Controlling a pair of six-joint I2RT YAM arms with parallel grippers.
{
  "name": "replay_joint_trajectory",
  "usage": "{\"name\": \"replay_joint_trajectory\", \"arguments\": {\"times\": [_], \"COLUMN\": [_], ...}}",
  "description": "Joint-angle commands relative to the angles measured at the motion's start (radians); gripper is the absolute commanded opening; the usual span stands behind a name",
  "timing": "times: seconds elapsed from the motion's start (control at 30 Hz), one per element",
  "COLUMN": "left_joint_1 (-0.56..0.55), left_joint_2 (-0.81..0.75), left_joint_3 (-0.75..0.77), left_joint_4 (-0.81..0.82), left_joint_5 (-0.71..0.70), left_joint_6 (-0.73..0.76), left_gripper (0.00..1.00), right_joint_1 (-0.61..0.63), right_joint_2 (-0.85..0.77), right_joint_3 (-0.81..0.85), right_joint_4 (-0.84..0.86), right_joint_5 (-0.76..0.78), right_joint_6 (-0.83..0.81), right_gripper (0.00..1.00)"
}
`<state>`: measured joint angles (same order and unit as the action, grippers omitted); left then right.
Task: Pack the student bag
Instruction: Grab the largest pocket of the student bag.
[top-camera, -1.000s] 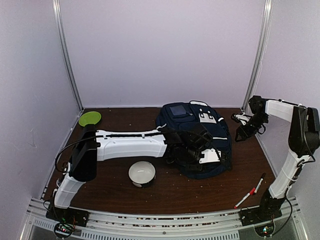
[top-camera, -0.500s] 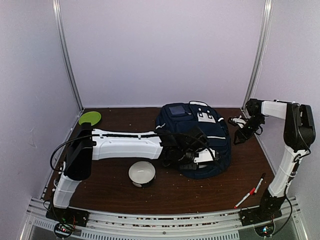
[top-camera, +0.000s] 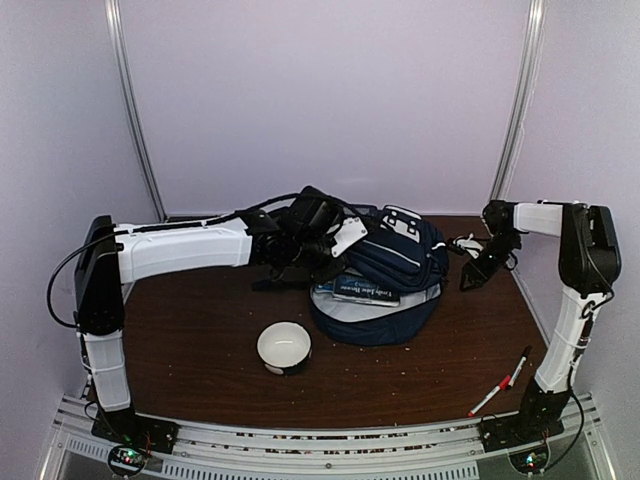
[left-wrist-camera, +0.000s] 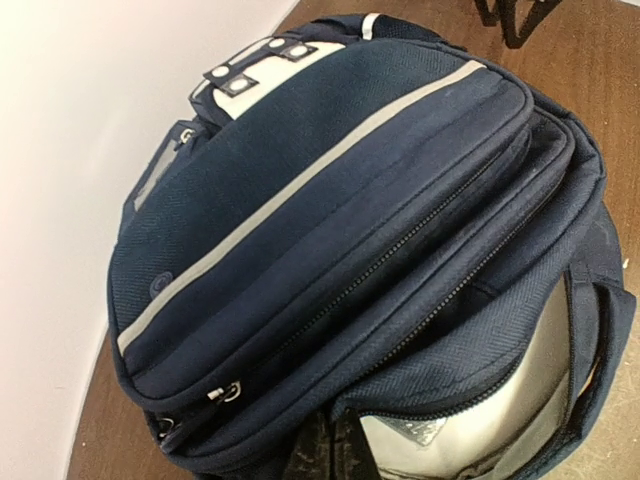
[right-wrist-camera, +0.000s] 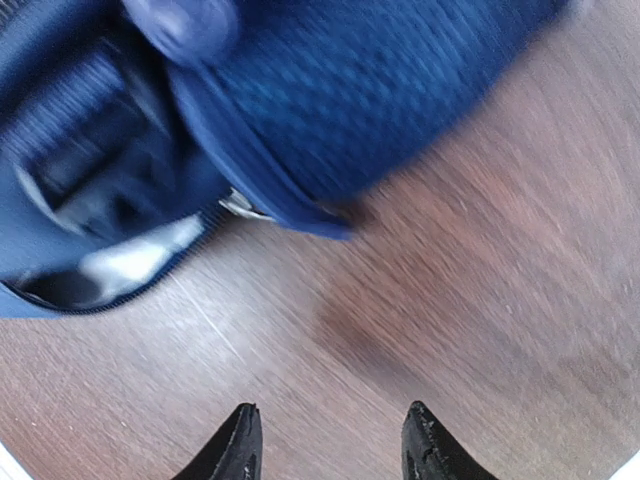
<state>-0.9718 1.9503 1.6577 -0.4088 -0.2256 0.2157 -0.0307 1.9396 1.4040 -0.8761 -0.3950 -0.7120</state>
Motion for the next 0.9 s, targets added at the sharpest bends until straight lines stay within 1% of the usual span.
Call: {"name": "replay_joint_trajectory", "arguments": {"times": [0.0,0.17,0.33,0.43,0.53,0.63,0.73,0.77,0.83,0.87], "left_joint_1": [-0.009,0.003,0.01,0.017,0.024,0.032,0.038,0.039,0.039,0.039], "left_joint_2": [0.014,0.001,-0.019,-0.021,-0.019,-0.018,-0.019,-0.018,-0.02,-0.018], "left_joint_3": [-0.016,-0.015,-0.017,-0.016,-0.017,-0.016,-0.015,-0.015,-0.015,-0.015], "left_joint_4": [0.068,0.075,0.097,0.102,0.107,0.109,0.11,0.111,0.114,0.116], "left_joint_5": [-0.001,0.012,0.033,0.053,0.062,0.058,0.06,0.061,0.06,0.06], "left_joint_6": [-0.072,-0.103,-0.13,-0.147,-0.161,-0.17,-0.179,-0.179,-0.181,-0.182], "left_gripper": [0.0,0.0,0.0,0.0,0.0,0.0,0.0,0.0,0.0,0.0], "right_joint_1": [0.049,0.096,0.111,0.117,0.13,0.148,0.153,0.155,0.156,0.158], "right_joint_2": [0.002,0.037,0.097,0.113,0.145,0.176,0.184,0.189,0.198,0.206], "right_joint_3": [0.024,0.073,0.131,0.151,0.182,0.189,0.176,0.182,0.193,0.202], "right_joint_4": [0.038,0.058,0.068,0.058,0.009,-0.037,-0.023,-0.022,-0.025,-0.032], "right_joint_5": [-0.005,0.047,0.094,0.107,0.11,0.116,0.135,0.143,0.151,0.152], "right_joint_6": [-0.008,0.019,0.039,0.021,-0.019,-0.083,-0.092,-0.09,-0.087,-0.085], "right_gripper": [0.49,0.49,0.48,0.49,0.49,0.47,0.47,0.45,0.39,0.33]}}
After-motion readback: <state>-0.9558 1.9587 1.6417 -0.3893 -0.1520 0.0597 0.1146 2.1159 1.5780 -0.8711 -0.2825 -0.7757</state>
